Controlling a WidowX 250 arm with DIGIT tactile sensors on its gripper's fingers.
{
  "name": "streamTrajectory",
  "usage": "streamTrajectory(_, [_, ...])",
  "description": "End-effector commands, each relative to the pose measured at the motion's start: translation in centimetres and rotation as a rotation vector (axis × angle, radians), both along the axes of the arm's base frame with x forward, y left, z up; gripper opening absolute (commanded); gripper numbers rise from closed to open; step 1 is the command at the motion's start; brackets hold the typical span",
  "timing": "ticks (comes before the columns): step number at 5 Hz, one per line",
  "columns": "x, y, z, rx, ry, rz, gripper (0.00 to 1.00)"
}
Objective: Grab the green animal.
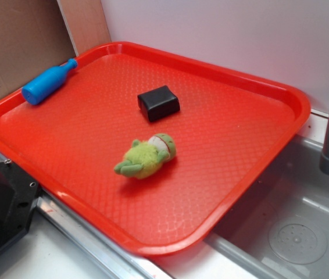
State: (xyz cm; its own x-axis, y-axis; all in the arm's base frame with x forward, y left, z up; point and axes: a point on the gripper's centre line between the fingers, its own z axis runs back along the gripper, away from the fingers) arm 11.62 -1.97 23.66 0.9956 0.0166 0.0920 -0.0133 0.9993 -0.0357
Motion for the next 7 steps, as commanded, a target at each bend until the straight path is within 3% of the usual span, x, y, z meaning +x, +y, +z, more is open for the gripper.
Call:
streamTrajectory(1, [0.0, 0.0, 0.0, 0.0, 0.0, 0.0, 1.0])
streamTrajectory(3, [2.0, -1.1, -2.6, -0.045, -0.004, 0.176, 1.0])
streamTrajectory(4, [3.2, -2.5, -4.2, -0.058, -0.041, 0.243, 1.0])
streamTrajectory(6, [5.6, -4.9, -8.2, -0.113, -0.063, 0.278, 1.0])
streamTrajectory(7, [6.7, -5.8, -10.7, -0.093, -0.053, 0.283, 1.0])
